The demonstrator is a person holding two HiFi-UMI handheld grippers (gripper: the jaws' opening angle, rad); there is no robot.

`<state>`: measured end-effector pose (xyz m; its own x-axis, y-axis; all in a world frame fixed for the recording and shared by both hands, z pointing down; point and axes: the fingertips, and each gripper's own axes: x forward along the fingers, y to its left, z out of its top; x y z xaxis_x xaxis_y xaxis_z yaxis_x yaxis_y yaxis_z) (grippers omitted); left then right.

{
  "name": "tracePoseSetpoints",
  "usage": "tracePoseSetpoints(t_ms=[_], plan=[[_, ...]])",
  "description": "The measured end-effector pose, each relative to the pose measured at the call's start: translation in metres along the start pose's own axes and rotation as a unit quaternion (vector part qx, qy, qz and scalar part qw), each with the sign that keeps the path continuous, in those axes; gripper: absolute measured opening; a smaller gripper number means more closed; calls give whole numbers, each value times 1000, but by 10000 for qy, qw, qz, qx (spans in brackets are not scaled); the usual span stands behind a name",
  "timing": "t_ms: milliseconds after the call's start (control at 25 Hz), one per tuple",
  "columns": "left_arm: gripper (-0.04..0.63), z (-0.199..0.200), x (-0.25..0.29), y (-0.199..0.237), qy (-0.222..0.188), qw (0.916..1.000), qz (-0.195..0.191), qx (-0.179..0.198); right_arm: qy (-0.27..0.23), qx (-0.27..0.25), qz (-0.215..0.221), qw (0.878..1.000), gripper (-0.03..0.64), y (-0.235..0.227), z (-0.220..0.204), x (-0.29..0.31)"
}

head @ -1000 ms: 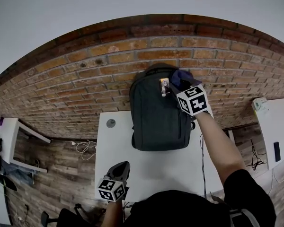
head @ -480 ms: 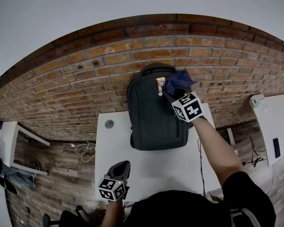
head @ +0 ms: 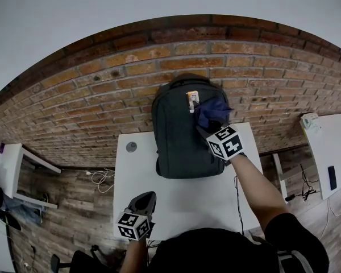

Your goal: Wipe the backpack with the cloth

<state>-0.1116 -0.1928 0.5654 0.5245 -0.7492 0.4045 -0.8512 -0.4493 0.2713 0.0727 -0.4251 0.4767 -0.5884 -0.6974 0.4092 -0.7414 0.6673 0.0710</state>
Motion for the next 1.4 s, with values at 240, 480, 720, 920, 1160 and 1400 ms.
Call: tracePoseSetpoints(t_ms=[240,480,720,920,1160,1400], plan=[[-3,1,1,-3,14,10000,-17,35,92,321,220,9992,101,17,-29,-9],[-5,2,3,-7,23,9999,-85,66,92,441,335,9984,103,34,-54,-22],[-3,3,4,-10,31,9999,-124,80,198,370,488,9979,101,52,-80,-36],[-5,2,5,-9,48,9999,-135,82,197,496,647,9965,101,69,-104,-45],[-5,2,8,-13,52,9997,-195,110,476,371,882,9943,101,87,-142,-53],[-5,3,4,-11,54,9998,-150,118,1310,203,920,9869,102,99,-216,-53]])
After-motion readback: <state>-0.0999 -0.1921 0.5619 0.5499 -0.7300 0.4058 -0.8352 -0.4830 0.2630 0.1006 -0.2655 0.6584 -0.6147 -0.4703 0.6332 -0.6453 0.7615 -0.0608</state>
